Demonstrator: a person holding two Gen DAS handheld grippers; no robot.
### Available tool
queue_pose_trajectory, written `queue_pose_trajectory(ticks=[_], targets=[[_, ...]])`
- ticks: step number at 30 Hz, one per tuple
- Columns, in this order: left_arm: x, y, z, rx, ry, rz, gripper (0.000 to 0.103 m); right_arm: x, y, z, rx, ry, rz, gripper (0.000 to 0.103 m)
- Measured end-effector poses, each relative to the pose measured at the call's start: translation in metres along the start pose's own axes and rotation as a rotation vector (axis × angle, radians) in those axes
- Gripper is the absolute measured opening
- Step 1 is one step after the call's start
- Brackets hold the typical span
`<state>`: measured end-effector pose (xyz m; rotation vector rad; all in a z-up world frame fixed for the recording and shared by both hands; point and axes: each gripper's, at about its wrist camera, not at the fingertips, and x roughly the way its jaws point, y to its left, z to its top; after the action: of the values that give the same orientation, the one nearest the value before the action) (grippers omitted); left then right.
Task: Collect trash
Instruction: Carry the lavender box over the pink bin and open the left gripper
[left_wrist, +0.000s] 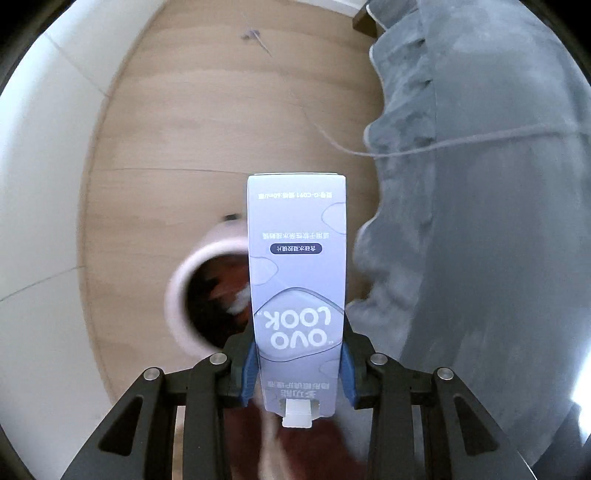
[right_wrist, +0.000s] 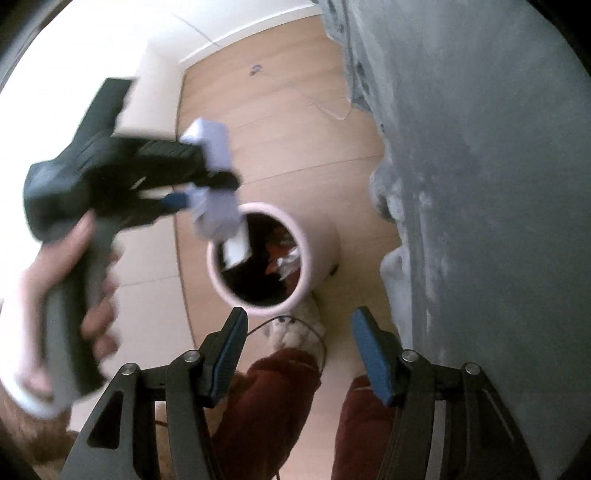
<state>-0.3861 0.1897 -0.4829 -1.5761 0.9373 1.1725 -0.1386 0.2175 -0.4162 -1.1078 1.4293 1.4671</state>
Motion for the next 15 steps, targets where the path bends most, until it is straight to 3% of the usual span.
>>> queue_pose_trajectory(ticks=[6,10,12,14,15], targets=[[0.005,0.046,-0.032,-0.015,0.027,0.098,0.038,-0.014,0.024,-0.007,-0.092,0.025,0.001,0.058],[0.009,0.042,-0.051,-0.006,0.037,0.136,0.039,-0.01,0.038,-0.007,-0.116,0.033,0.012,0.058],[0.021,0.039,-0.048,0.015,0.045,0.137,0.054,-0.007,0.044,-0.009,-0.125,0.036,0.01,0.058],[0.016,0.036,-0.053,0.041,0.037,0.146,0.093,-0.005,0.048,-0.01,-0.132,0.047,0.011,0.059],[0.005,0.039,-0.058,0.048,0.027,0.147,0.098,-0.005,0.047,-0.011,-0.134,0.049,0.009,0.059]])
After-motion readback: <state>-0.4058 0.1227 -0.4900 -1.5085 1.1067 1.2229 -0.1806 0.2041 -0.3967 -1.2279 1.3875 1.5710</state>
